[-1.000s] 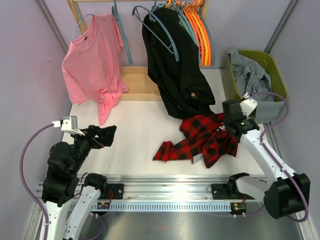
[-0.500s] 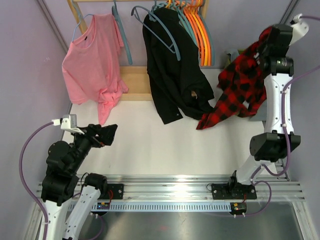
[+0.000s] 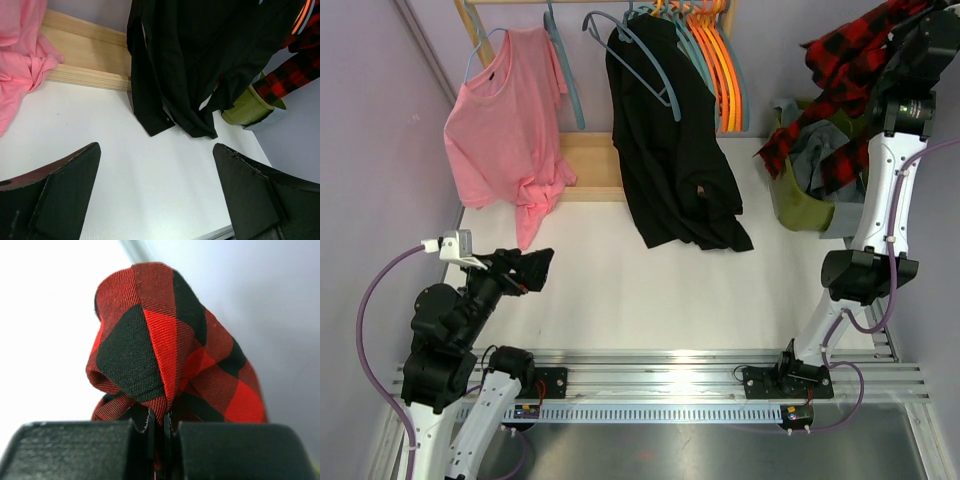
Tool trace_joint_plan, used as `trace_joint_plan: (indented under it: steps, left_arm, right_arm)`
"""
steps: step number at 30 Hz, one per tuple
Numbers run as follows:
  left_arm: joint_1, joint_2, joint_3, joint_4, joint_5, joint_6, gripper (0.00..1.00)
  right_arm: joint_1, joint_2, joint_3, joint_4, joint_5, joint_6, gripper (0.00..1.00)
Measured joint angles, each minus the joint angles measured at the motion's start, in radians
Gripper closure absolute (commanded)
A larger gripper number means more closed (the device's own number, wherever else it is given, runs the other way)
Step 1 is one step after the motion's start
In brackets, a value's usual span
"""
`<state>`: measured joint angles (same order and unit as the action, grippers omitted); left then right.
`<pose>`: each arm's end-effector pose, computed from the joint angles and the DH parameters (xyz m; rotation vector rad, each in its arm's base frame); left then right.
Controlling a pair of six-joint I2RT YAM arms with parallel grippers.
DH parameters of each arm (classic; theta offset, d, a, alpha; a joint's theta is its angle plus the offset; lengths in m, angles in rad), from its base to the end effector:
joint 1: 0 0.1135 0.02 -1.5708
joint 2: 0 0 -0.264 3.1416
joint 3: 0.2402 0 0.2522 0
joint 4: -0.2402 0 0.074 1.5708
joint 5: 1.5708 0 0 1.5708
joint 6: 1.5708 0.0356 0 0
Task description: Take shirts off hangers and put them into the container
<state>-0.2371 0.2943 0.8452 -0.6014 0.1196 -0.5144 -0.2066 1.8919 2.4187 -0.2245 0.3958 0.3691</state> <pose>0.0514 -0.0168 0.3639 -0.1359 1.6580 -0.6719 0.3759 -0.0928 0.5708 0.6804 1.0999 -0.1117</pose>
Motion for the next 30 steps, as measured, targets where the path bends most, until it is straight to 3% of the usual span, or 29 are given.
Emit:
trace_joint_plan:
  steps: [7, 15, 19, 25, 29, 30]
  left_arm:
    - [0.0, 0.0, 0.0, 0.001, -0.007, -0.003, 0.01]
    - [0.0, 0.011, 0.0, 0.021, -0.016, -0.01, 0.01]
    - [0.0, 0.019, -0.01, 0.033, -0.015, -0.021, 0.01]
    - [0.0, 0.019, -0.055, 0.055, -0.013, -0.042, 0.01]
    - [0.0, 0.02, -0.069, 0.059, -0.01, -0.047, 0.01]
    - [0.0, 0.02, -0.071, 0.06, -0.009, -0.048, 0.01]
  right_arm:
    - [-0.051, 0.112, 0.195, 0.206, 0.106, -0.031, 1.0]
    - [-0.102, 0.123, 0.161, 0.292, 0.133, -0.013, 1.0]
    - [-0.109, 0.122, 0.013, 0.286, 0.081, 0.018, 1.0]
    - [-0.108, 0.114, -0.385, 0.214, -0.026, 0.092, 1.0]
    - [-0.108, 0.196, -0.434, 0.013, -0.099, 0.124, 1.0]
    - [-0.108, 0.209, -0.436, -0.026, -0.109, 0.131, 0.95]
